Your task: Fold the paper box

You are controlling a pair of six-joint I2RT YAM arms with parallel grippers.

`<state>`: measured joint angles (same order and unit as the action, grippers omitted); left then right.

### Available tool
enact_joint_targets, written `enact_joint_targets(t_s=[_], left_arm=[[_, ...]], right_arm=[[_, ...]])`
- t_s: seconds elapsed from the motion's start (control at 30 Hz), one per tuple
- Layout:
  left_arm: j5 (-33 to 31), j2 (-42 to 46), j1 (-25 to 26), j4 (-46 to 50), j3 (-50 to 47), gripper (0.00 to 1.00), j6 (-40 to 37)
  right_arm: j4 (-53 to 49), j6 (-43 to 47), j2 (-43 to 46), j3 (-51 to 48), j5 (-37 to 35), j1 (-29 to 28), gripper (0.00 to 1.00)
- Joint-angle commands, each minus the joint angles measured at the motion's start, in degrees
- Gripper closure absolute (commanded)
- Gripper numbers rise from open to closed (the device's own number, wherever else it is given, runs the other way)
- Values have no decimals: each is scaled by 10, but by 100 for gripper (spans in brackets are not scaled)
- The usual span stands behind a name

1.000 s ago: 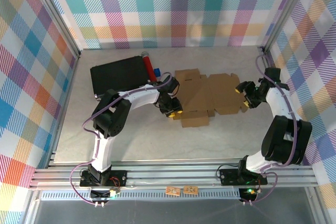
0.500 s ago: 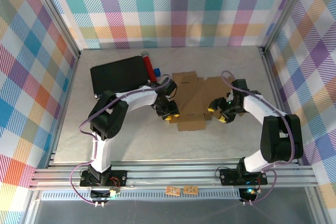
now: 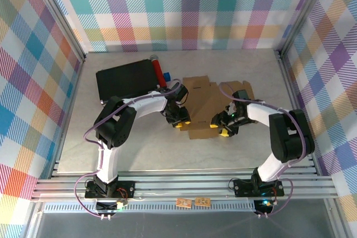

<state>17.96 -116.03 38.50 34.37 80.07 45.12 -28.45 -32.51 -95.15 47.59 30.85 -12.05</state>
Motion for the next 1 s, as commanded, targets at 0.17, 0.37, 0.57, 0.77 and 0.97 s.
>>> enact_joint_targets(t_s=[0.17, 0.37, 0.57, 0.77, 0.97], left_arm=[[-13, -5, 4, 37, -8, 64, -7], [-18, -5, 4, 41, -4, 64, -9], [-33, 3, 4, 56, 11, 63, -16], [-35, 2, 4, 65, 22, 63, -27], [-30, -1, 4, 65, 20, 63, -30]], right_arm=[[24, 32, -21, 13, 63, -2, 55], [42, 10, -10, 17, 91, -1, 67], [9, 5, 9, 30, 82, -2, 80], [-10, 5, 27, 37, 83, -2, 78], [-19, 17, 8, 53, 62, -2, 72]])
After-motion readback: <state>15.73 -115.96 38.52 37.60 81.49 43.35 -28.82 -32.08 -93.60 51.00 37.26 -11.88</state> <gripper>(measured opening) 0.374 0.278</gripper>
